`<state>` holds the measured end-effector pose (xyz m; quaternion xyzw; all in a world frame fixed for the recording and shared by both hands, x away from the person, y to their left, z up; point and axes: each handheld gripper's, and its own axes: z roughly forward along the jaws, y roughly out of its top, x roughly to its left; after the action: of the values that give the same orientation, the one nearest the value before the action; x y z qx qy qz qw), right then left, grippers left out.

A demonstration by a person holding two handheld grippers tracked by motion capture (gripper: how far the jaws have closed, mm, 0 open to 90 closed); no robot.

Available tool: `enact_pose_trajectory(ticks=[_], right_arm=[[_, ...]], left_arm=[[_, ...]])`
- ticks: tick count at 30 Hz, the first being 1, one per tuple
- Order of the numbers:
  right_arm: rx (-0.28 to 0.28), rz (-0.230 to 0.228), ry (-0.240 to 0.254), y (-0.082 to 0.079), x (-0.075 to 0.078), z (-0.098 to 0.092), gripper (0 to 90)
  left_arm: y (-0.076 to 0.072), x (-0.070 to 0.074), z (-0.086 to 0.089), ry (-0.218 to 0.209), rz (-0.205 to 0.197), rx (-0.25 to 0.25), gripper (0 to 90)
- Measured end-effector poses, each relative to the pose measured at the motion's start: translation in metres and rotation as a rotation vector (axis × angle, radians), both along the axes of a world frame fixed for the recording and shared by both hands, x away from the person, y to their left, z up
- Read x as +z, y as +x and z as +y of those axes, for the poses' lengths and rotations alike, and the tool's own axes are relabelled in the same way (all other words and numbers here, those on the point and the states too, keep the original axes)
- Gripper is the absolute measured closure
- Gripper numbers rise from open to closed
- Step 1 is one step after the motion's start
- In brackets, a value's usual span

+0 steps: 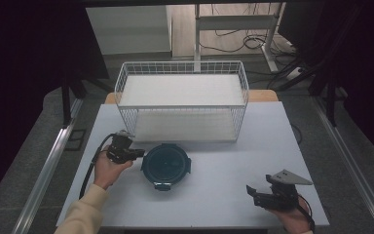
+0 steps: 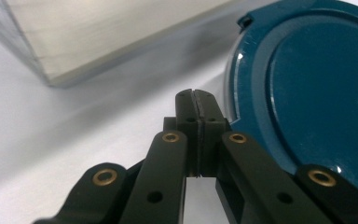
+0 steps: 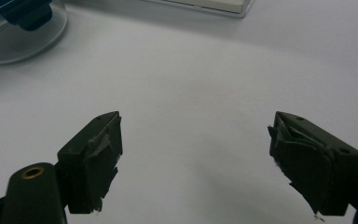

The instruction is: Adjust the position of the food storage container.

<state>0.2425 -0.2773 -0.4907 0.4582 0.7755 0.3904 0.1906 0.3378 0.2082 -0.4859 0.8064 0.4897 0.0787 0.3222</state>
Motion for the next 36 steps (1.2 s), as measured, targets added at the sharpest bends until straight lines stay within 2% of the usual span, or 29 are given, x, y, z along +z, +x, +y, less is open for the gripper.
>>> enact_pose_trajectory(ticks=[8,18,26,36], right_arm=[[-0.017,0.0,-0.002,0.001,0.0,-0.003,16.8],[-0.029,-0.005,-0.003,0.003,0.002,-0.003,16.9],[-0.043,-0.012,0.008,0.003,0.004,-0.004,17.2],[-0.05,-0.015,0.012,0.002,0.006,-0.005,17.3]], left_arm=[[0.0,-0.002,-0.002,0.009,0.024,0.015,90.0],[-0.003,-0.002,-0.003,0.003,0.027,0.03,90.0],[-0.006,-0.003,-0.005,-0.011,0.031,0.019,90.0],[-0.009,-0.002,-0.021,-0.023,0.034,-0.02,90.0]])
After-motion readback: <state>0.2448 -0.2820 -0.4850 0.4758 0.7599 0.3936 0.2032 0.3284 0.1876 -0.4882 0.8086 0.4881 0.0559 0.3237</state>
